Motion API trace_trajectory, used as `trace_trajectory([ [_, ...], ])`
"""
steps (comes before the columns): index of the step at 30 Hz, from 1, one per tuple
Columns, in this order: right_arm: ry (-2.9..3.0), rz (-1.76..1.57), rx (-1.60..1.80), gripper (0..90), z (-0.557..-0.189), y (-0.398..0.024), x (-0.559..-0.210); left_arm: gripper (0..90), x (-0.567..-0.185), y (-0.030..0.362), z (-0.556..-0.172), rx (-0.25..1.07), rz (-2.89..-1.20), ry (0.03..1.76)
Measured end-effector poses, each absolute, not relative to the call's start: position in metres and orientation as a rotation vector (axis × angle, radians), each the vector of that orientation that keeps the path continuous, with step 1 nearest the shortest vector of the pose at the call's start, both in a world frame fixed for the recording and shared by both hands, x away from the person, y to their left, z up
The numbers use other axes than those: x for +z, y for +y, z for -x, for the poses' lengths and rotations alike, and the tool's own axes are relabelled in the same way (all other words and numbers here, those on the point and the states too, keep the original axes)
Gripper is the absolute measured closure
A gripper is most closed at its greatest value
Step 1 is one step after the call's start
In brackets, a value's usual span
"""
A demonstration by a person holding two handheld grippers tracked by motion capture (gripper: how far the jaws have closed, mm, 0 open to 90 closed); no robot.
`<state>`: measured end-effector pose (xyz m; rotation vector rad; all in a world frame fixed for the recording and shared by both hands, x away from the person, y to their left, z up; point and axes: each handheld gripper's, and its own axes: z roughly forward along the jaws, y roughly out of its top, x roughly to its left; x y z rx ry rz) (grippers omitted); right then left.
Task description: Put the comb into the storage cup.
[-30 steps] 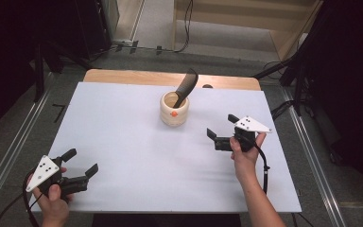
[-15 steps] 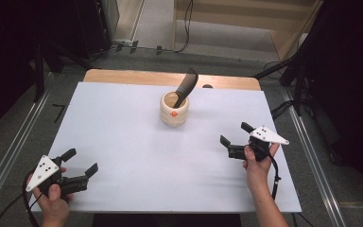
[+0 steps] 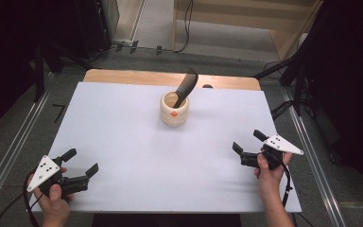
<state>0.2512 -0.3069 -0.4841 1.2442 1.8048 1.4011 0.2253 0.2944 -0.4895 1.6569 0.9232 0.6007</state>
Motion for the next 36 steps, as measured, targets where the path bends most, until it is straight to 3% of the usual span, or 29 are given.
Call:
trace_trajectory([
  [36, 1.780, -1.280, 1.347, 0.0, -0.205, -0.345, -0.503, 3.4, -0.489, 0.295, -0.225, 0.602, -1.658, 0.922],
])
